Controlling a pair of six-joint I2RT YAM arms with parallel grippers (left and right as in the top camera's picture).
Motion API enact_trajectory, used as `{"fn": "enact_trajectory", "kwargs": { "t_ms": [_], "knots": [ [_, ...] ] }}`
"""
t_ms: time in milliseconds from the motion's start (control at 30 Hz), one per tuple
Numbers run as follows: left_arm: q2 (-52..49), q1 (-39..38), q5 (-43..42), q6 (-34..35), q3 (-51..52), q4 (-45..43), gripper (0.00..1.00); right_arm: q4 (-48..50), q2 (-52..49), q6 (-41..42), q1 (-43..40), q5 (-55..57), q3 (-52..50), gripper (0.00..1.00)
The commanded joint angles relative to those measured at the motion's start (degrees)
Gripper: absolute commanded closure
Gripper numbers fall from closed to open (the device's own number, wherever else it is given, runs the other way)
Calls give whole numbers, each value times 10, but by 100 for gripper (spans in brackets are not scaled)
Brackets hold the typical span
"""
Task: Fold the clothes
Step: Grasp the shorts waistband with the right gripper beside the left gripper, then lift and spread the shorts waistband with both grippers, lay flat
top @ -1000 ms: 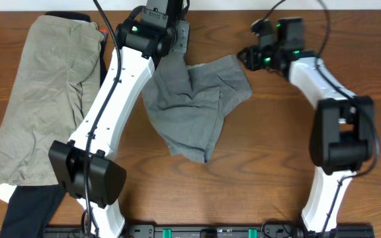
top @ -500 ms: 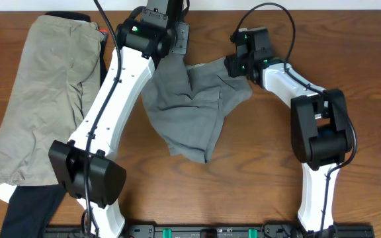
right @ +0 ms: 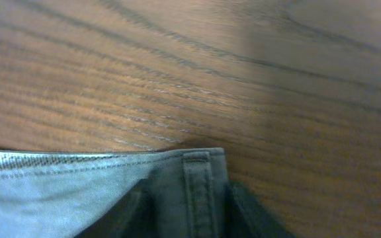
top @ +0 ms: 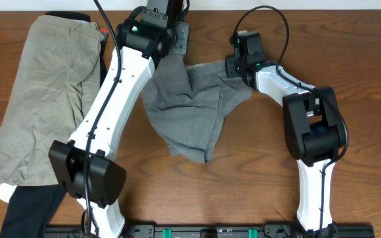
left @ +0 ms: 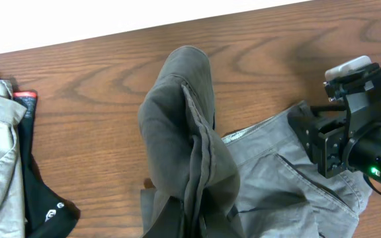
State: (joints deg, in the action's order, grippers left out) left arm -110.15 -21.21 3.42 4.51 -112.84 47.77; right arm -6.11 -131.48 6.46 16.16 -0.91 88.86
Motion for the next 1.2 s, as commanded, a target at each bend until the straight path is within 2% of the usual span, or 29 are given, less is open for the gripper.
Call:
{"fn": "enact_trajectory", "kwargs": {
  "t_ms": [0,33,67,267,667,1000,1167],
  "knots": [
    [7,1,14,1,-7,1,94,-3,-14,23,3,10,3,86],
    [7,1,21,1,-7,0,94,-4,-12,27,3,8,3,97],
    [7,1,28,0,-7,-2,94,-4,-10,30,2,6,3,99],
    [25,15,37,-2,-9,-26,94,-21,58,40,-13,4,4,99],
    [175,45,31,-1,-12,-95,94,-158,382,-3,-104,-11,4,99],
    [327,44,-90,-2,-11,-54,94,-314,631,-23,-124,-10,4,99],
    [386,44,-104,-2,-11,-7,94,-365,717,-34,-124,-6,4,99]
  ]
}}
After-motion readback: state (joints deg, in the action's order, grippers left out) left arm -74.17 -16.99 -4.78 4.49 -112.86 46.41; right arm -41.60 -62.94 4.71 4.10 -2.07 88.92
